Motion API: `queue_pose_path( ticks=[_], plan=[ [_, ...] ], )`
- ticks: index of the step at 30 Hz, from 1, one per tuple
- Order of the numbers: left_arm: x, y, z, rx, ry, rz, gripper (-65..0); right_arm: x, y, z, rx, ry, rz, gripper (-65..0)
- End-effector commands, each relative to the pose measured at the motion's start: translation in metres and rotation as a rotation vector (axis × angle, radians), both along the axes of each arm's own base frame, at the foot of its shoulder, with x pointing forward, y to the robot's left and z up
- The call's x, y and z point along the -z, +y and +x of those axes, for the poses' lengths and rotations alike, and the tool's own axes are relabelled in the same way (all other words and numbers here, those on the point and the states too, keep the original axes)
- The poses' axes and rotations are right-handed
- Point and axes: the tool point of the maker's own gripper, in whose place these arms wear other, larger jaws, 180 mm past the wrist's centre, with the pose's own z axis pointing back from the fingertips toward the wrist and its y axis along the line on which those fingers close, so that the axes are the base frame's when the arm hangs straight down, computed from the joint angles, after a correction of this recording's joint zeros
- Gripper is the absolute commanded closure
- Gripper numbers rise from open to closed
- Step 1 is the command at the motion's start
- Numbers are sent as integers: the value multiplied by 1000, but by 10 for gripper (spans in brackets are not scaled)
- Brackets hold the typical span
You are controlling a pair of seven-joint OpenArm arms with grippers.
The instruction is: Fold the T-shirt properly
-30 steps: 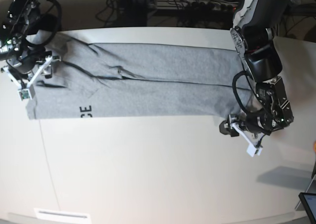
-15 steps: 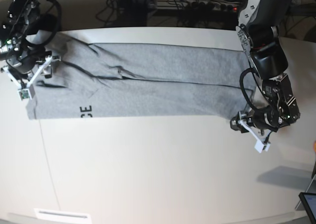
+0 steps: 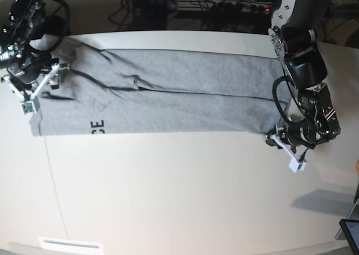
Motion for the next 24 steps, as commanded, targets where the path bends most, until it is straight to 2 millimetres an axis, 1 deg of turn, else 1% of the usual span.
queue_pose_path(
  ticks=[1,2,3,4,7,10,11,12,16,18,22,24],
  plan=[
    [-13,7,9,-5,-32,16,-62,-8,-3,6,-4,-34,-12,-341],
    [-13,7,9,-5,-33,17,-60,-8,-3,6,-4,-34,-12,-341],
    [-14,6,10,-5,-35,14,-42,-8,-3,6,-4,-34,-12,-341],
    [-15,7,10,-7,-37,15,-5,-8,-3,6,-4,-34,-12,-341],
    [-19,9,12,-12,-48,17,0,-8,-3,6,-3,-34,-11,-341],
    [-32,12,17,-6,-91,44,0,-8,-3,6,-3,-34,-11,-341],
    [-31,12,13,0,-79,54,0,-8,-3,6,-3,-34,-11,-341],
    [-35,13,11,5,-79,66,0,-8,-3,6,-3,-34,-11,-341],
    [-55,15,6,38,-95,139,0,-8,-4,6,0,-35,-10,-341],
    [-61,15,2,48,-95,164,0,-8,-3,6,1,-35,-8,-341],
    [-60,16,-7,61,-81,191,0,-8,-3,6,1,-35,-8,-341],
    [-55,16,-13,65,-66,195,0,-7,-3,6,1,-33,-9,-341]
  ],
)
